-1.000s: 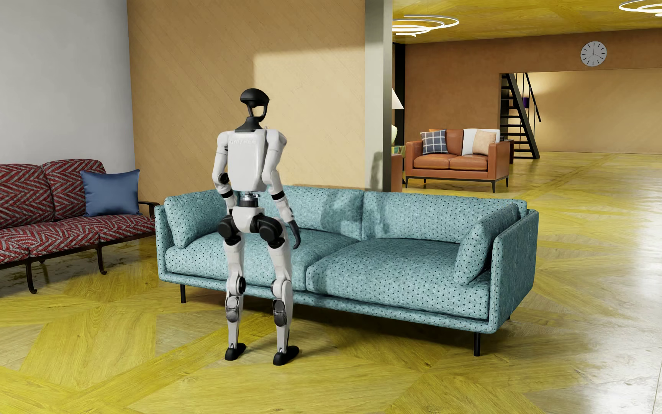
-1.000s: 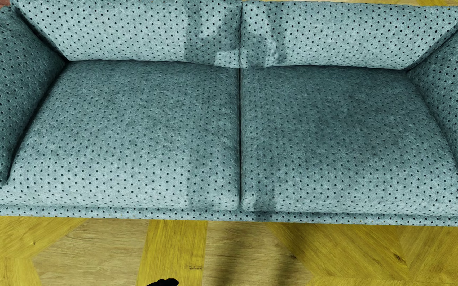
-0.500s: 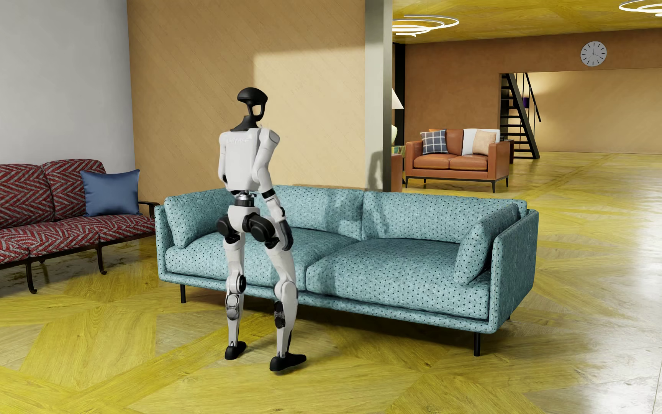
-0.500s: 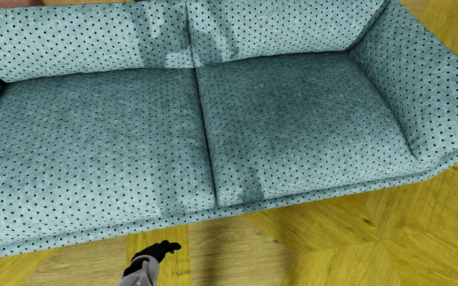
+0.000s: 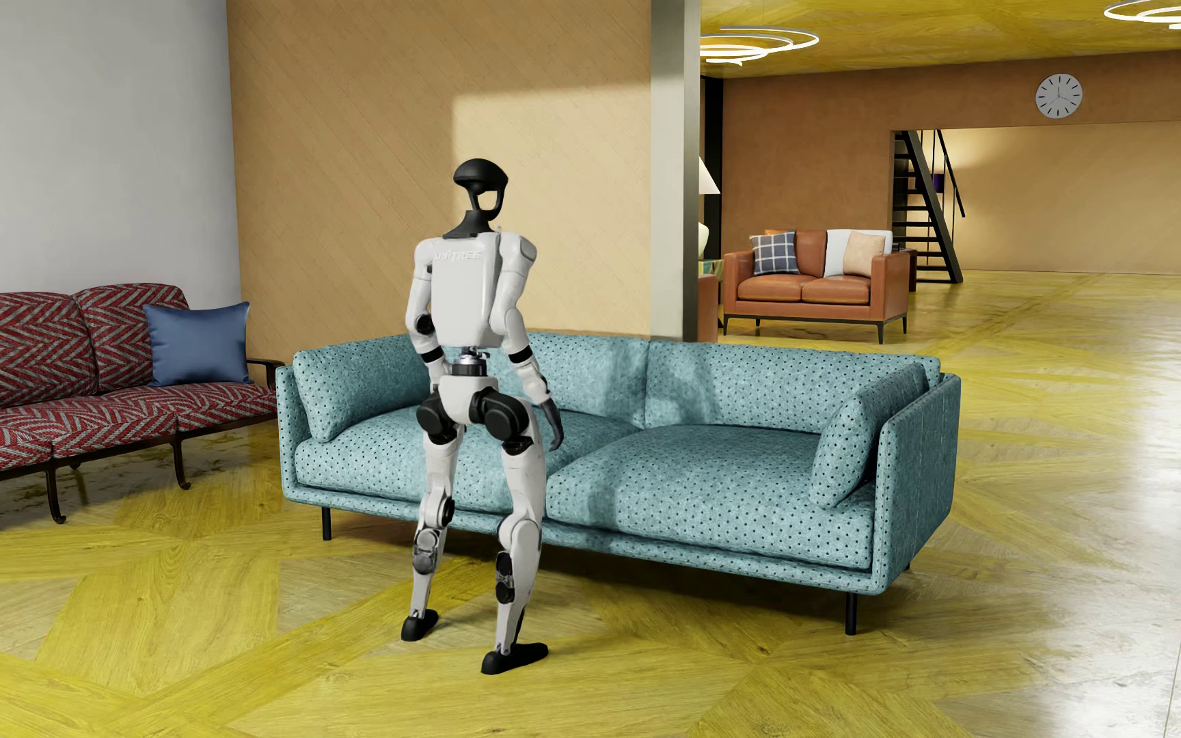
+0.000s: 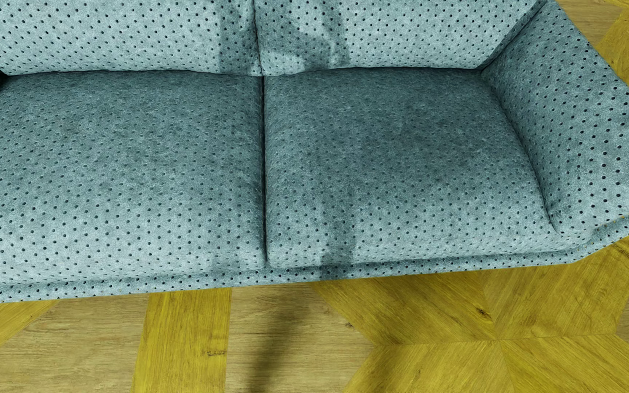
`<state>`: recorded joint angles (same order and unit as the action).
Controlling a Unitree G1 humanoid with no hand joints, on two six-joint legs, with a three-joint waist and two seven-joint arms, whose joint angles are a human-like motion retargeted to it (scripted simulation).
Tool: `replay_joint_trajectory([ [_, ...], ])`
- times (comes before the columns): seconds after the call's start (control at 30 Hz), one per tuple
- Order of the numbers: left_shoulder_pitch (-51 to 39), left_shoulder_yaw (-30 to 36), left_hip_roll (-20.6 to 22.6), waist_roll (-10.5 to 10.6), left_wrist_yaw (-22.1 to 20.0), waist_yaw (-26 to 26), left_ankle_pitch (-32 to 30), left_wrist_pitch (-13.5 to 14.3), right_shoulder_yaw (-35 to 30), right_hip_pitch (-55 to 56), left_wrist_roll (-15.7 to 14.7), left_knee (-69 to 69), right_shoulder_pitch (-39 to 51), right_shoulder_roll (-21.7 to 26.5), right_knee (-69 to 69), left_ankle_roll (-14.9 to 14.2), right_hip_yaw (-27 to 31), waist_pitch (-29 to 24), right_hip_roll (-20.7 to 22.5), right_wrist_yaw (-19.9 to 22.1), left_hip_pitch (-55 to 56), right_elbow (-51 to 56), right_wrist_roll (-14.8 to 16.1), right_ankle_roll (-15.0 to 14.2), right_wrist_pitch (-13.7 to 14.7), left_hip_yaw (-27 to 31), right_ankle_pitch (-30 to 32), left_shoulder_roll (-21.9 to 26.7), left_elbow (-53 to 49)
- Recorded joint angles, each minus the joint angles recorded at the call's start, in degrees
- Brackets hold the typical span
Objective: Head to the leather sofa
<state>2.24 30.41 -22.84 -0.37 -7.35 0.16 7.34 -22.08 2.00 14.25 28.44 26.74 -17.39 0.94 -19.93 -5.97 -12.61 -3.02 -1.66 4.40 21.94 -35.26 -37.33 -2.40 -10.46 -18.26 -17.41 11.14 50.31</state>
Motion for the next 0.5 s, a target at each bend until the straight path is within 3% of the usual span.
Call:
replay_joint_trajectory([
  [0.07,-0.7,0.7,-0.3,1.0,0.2,0.5,-0.3,-0.6,-2.1,0.3,1.8,1.9,0.7,1.1,-0.4,5.8,-2.5,-0.6,0.5,-0.6,2.6,-2.3,0.0,1.1,-1.0,0.9,-0.6,0.4,-2.0],
  [0.23,-2.8,2.5,9.8,2.5,2.7,1.5,8.7,-0.9,-4.5,0.9,6.0,13.4,2.7,4.3,-1.1,4.9,-7.0,-0.9,-1.4,-1.8,7.1,-3.7,0.0,1.9,-2.0,3.6,-1.2,0.5,-5.0],
  [0.27,-2.4,2.2,12.7,2.7,3.1,1.5,9.1,-0.5,-4.5,0.8,5.8,13.4,3.4,4.4,-0.9,4.4,-7.5,-0.7,-1.7,-1.0,6.6,-2.9,0.4,2.0,-1.6,4.4,-1.2,0.5,-5.7],
  [0.3,-1.8,1.5,15.7,2.8,3.4,1.4,7.9,0.0,-4.6,0.6,4.9,12.0,4.0,4.5,-0.4,6.0,-7.9,-0.4,-1.7,-0.2,5.4,-2.2,0.9,2.0,-1.2,6.0,-1.1,0.4,-6.0],
  [0.33,-1.0,0.8,16.8,3.0,3.8,1.2,8.5,0.6,-4.8,0.2,3.7,8.6,4.6,4.7,0.2,9.6,-8.0,0.0,-1.6,0.3,3.3,-1.5,1.5,2.0,-0.8,5.7,-0.8,0.1,-6.0],
  [0.37,-0.4,0.6,17.3,3.1,4.4,1.0,9.5,1.0,-4.9,-0.3,2.6,4.5,5.2,4.7,0.8,10.7,-7.8,0.3,-1.5,0.6,0.7,-0.9,2.0,1.9,-0.6,4.9,-0.4,-0.2,-5.7],
  [0.5,-2.3,5.7,19.0,2.1,6.6,0.4,7.1,1.0,-3.5,-0.1,2.1,-2.9,5.0,3.2,-0.2,9.8,-6.6,1.0,-2.7,3.2,-3.7,1.5,3.7,1.6,0.2,3.1,-0.4,-1.1,-0.8],
])
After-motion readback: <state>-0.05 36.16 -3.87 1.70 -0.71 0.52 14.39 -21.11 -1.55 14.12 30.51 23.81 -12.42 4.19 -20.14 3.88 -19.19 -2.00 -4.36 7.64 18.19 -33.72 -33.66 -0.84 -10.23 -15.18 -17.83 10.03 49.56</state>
